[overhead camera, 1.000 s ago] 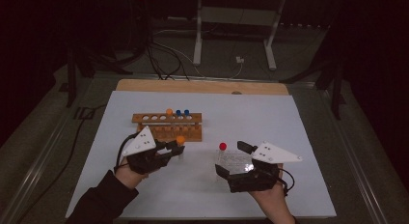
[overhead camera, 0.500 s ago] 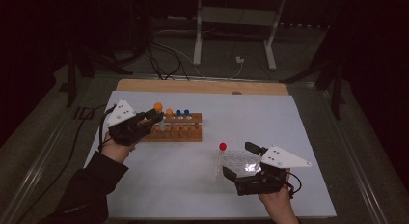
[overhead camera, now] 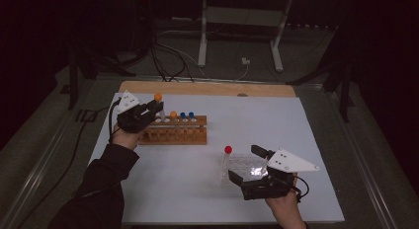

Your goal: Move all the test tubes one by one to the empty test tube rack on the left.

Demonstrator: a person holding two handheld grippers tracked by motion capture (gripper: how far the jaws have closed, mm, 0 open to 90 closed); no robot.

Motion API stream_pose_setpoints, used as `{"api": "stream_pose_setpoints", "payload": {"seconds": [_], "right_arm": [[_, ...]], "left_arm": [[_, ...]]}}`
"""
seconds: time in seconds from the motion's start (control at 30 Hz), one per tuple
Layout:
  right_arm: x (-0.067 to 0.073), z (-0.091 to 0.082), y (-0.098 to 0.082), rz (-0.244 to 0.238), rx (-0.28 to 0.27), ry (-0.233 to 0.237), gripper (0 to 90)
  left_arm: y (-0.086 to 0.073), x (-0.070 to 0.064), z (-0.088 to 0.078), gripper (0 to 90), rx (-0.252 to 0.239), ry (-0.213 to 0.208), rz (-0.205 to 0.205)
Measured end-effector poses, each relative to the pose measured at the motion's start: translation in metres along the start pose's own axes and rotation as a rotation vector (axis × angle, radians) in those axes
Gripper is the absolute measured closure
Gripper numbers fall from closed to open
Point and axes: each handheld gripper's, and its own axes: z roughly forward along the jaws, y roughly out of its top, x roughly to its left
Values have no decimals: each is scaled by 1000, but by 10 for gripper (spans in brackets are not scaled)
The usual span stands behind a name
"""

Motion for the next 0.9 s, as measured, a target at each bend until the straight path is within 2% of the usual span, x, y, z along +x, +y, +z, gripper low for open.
{"api": "stream_pose_setpoints", "payload": {"seconds": [0.07, 0.13, 0.2, 0.27, 0.33, 0.63, 0.9], "right_arm": [[0, 0, 0, 0, 0, 2, 0], [0, 0, 0, -3, 0, 1, 0], [-1, 0, -1, -4, 0, -1, 0], [-1, -1, -1, -5, 1, 1, 0], [-1, -1, -1, -5, 0, 3, 0], [-1, -1, -1, -5, 0, 0, 0], [-2, -2, -1, -4, 0, -1, 0]], "left_arm": [[-4, 2, 4, 760, -3, 14, -5], [-8, 5, 8, 760, -18, 17, -33], [-12, 6, 11, 760, -14, 43, -28], [-17, 8, 14, 760, -15, 30, -53], [-20, 7, 17, 760, -11, 34, -48], [-32, 1, 27, 760, 63, 46, -37], [-41, -1, 33, 758, 121, 62, -58]]}}
